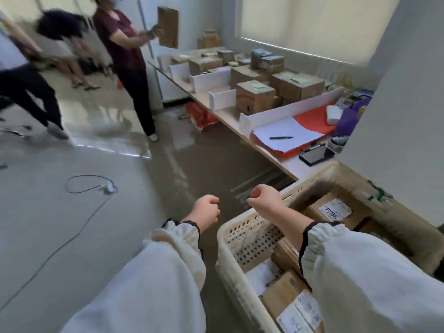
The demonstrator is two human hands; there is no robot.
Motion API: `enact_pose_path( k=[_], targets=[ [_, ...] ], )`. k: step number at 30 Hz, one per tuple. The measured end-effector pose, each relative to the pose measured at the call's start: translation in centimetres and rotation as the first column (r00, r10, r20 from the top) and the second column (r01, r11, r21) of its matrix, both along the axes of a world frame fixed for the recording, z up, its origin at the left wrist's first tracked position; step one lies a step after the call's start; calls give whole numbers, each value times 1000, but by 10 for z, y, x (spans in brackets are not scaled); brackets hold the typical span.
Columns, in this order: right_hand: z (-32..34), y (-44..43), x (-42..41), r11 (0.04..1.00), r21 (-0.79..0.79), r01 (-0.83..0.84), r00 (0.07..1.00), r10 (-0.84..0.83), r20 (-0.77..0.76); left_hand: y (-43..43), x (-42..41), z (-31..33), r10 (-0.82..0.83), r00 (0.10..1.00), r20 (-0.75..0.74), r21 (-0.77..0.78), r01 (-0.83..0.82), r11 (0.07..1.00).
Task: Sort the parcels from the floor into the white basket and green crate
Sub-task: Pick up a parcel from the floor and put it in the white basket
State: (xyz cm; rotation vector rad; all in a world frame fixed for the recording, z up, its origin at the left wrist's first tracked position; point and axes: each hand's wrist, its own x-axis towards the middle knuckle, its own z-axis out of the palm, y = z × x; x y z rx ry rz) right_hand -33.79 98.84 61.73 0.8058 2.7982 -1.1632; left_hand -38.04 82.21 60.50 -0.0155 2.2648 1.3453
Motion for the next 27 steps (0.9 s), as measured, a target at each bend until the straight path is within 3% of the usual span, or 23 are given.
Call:
enact_pose_path(
  k=[6,11,14,19,23,27],
  targets=[
    [32,-185,-27,918,12,-397,917,398,-34,-199,28,31,397,916,-55,2,-397,918],
    [45,-359,3,751,-56,-657,753,654,-65,-357,103,42,653,754,-65,-6,-655,756],
    [51,-465,45,590,-63,-805,594,802,-63,-440,171,44,765,641,-65,-21,-767,641],
    [46,-613,139,380,-135,-915,387,922,-28,-564,300,44,902,428,-51,-51,-903,426],
    [31,-705,215,262,-284,-923,266,964,23,-645,409,43,964,261,-51,-103,-962,255],
    [11,-776,272,98,-217,-971,86,994,67,-704,495,30,999,45,-2,-136,-990,44]
  ],
)
